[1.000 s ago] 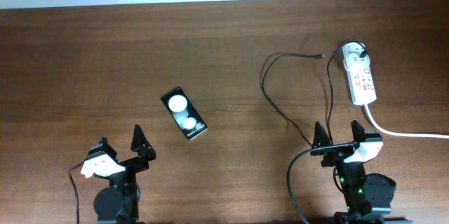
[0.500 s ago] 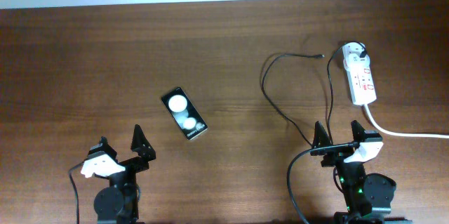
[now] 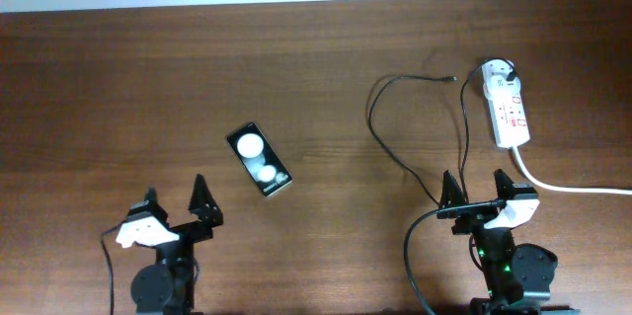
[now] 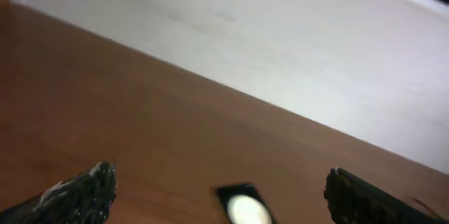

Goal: Plug charger to phone and switch on socket

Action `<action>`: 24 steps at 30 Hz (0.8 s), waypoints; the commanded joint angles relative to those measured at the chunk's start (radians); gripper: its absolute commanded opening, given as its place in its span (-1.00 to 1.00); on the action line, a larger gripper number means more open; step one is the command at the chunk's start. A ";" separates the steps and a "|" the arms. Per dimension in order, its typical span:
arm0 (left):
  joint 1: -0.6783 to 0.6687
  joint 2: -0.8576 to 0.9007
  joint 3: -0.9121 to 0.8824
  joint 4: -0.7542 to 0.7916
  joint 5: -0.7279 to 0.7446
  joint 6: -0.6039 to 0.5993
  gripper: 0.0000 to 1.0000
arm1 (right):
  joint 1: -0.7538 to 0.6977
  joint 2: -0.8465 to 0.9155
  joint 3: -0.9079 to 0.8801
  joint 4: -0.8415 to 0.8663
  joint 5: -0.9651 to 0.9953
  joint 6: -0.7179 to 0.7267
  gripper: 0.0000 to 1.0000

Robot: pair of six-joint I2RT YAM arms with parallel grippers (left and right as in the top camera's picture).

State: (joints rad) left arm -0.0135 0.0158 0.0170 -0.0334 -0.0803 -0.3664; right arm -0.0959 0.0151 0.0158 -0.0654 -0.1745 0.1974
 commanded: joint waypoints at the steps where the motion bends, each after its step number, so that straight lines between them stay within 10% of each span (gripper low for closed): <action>1: 0.003 -0.002 0.046 -0.012 0.197 -0.006 0.98 | 0.011 -0.002 -0.010 0.003 0.010 -0.010 0.98; 10: 0.003 0.132 0.364 -0.375 0.219 0.025 0.98 | 0.011 -0.002 -0.010 0.003 0.010 -0.010 0.98; 24: 0.003 1.019 1.259 -1.081 0.283 0.024 0.98 | 0.011 -0.002 -0.010 0.003 0.010 -0.010 0.98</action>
State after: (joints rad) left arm -0.0135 0.9142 1.1507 -1.0382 0.1345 -0.3576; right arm -0.0952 0.0177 0.0147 -0.0624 -0.1738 0.1970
